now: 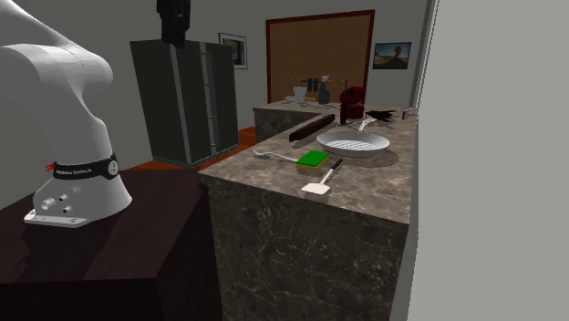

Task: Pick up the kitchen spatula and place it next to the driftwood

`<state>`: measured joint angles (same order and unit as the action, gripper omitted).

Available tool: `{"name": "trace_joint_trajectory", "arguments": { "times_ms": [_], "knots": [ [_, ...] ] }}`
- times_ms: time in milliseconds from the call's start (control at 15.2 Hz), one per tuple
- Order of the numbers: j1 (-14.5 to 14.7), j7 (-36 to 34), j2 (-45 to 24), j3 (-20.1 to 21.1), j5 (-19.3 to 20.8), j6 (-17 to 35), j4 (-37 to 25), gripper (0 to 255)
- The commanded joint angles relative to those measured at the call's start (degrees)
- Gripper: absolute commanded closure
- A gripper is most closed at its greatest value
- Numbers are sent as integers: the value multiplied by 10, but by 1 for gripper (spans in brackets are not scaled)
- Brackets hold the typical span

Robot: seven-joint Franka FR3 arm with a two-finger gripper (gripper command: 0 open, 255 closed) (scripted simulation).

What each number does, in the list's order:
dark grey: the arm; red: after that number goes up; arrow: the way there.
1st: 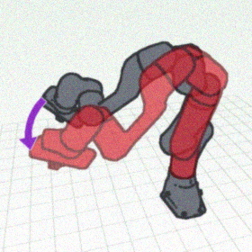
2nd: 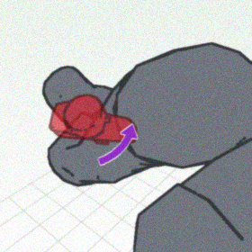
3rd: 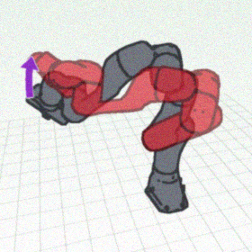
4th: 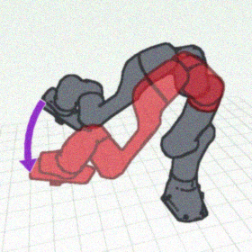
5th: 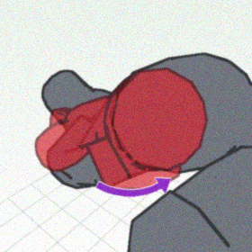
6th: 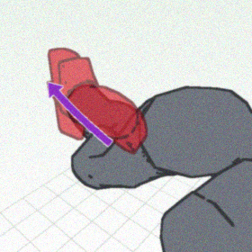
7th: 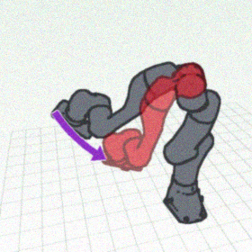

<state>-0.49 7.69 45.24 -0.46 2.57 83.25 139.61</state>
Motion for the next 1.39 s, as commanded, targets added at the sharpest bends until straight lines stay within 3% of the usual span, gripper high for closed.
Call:
{"name": "trace_joint_trajectory", "arguments": {
  "times_ms": [0, 660, 1320],
  "knots": [
    [0, 0, 0, 0, 0, 0, 0, 0],
    [32, 140, -150, -54, 28, 226, 36, 0],
    [70, 285, -354, -85, 5, 419, -13, 0]
  ]
}}
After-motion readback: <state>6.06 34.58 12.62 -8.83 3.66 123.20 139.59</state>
